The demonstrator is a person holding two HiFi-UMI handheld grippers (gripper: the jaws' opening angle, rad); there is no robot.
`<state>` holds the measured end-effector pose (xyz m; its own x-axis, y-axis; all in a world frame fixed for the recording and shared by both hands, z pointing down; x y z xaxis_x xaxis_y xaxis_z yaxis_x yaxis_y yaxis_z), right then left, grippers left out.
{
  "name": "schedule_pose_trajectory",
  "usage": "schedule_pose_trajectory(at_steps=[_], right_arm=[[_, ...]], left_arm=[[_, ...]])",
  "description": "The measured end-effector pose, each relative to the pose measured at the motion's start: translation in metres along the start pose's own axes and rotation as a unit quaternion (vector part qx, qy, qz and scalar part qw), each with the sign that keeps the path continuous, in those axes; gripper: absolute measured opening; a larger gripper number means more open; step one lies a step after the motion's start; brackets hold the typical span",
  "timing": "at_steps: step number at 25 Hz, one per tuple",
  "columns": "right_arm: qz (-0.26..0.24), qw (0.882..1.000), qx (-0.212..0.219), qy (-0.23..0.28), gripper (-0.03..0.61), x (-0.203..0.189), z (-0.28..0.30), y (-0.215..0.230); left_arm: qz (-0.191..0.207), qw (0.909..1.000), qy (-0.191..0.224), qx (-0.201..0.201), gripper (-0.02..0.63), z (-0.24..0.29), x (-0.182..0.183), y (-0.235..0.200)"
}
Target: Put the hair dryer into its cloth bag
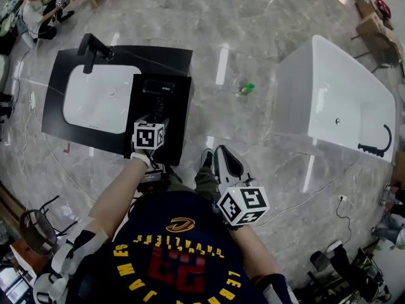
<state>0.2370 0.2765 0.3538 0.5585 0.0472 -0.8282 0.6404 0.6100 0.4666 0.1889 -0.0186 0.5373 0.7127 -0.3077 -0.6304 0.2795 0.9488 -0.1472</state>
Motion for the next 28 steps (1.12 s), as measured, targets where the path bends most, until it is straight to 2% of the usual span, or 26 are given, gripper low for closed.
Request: schedule_pose_trajectory(at_steps=[4, 9, 12, 15, 17, 19, 20, 24, 28], right_arm=[[-0.013, 1.000, 0.023, -0.009, 0.009, 0.008, 0.008, -0.002], [-0.028, 0.998, 0.051, -0.028, 0.009, 0.010, 0.019, -0.008], [-0.055, 0.994, 0.075, -0.050, 0.009, 0.007, 0.036, -0.017], [-0.110, 0.985, 0.110, -0.077, 0.009, -0.006, 0.059, -0.034], [-0.151, 0.971, 0.150, -0.107, 0.009, -0.019, 0.075, -0.050], [-0.193, 0.949, 0.198, -0.150, 0.009, -0.039, 0.091, -0.068], [-0.216, 0.934, 0.223, -0.176, 0.009, -0.051, 0.098, -0.078], [-0.313, 0.857, 0.304, -0.274, 0.011, -0.110, 0.119, -0.110], [-0.389, 0.783, 0.355, -0.331, 0.012, -0.166, 0.121, -0.130]], left_arm=[[-0.003, 0.9999, 0.008, -0.013, 0.243, -0.010, 0.003, -0.002], [0.024, 0.9980, 0.047, -0.035, 0.241, -0.040, -0.003, -0.004], [0.032, 0.9953, 0.070, -0.059, 0.240, -0.070, -0.010, -0.011], [0.035, 0.9917, 0.090, -0.084, 0.241, -0.106, -0.021, -0.025], [0.037, 0.9910, 0.098, -0.084, 0.241, -0.132, -0.035, -0.035], [0.031, 0.9906, 0.102, -0.086, 0.241, -0.158, -0.054, -0.047], [0.029, 0.9904, 0.102, -0.088, 0.241, -0.170, -0.064, -0.053], [0.028, 0.9933, 0.080, -0.078, 0.241, -0.213, -0.120, -0.065], [0.013, 0.9960, 0.056, -0.068, 0.241, -0.241, -0.176, -0.063]])
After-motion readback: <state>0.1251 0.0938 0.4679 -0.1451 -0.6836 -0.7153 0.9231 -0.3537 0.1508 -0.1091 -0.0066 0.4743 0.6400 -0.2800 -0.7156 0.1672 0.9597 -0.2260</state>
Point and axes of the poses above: the fingertips, and each gripper's own axes: z forward along the fingers, y to its right, x out of its top, the point moved 9 cm from there along -z, backward along the fingers, and after that the axes turned 9 degrees about y, right-handed, at the moved point
